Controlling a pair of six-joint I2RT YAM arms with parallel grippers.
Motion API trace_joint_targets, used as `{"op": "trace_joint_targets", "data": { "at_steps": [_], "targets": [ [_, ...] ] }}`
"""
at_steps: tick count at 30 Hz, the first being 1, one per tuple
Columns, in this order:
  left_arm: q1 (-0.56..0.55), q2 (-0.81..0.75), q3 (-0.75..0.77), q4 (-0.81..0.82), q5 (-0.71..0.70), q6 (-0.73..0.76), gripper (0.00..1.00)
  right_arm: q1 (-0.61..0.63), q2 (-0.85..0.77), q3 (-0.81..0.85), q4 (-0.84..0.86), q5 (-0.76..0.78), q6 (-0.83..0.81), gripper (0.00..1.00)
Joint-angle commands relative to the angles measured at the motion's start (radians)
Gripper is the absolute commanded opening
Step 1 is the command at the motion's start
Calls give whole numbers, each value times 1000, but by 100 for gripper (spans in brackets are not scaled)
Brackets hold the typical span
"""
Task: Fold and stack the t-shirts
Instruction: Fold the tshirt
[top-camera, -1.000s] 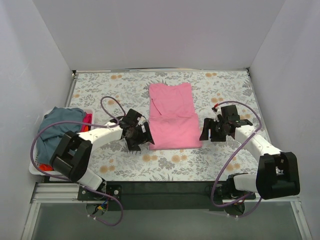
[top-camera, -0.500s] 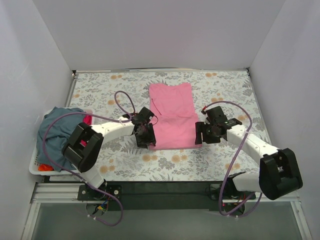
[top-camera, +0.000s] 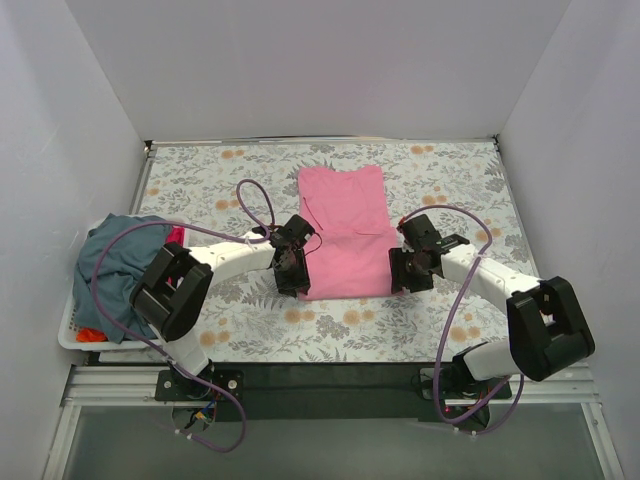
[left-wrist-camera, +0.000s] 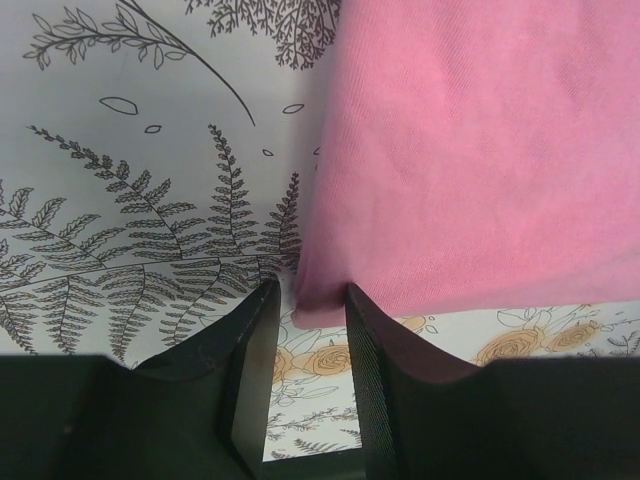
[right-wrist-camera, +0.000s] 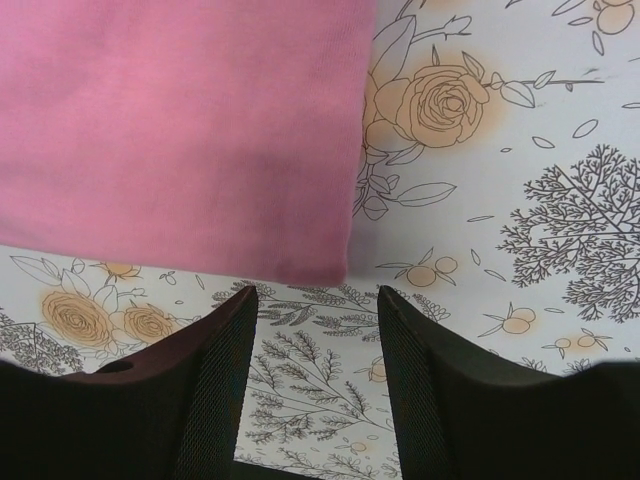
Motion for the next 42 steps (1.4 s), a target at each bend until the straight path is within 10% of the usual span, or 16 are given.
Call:
{"op": "trace_joint_targets", "data": {
  "at_steps": [1, 30, 42],
  "targets": [
    [-9, 38, -24, -36, -47, 6, 32, 6, 3, 30, -5, 30, 18, 49],
    [-46, 125, 34, -100, -64, 9, 27, 67, 153, 61, -2, 125, 87, 41],
    [-49, 153, 14, -128, -76, 32, 9, 98, 250, 62, -45, 96, 78, 26]
  ]
}}
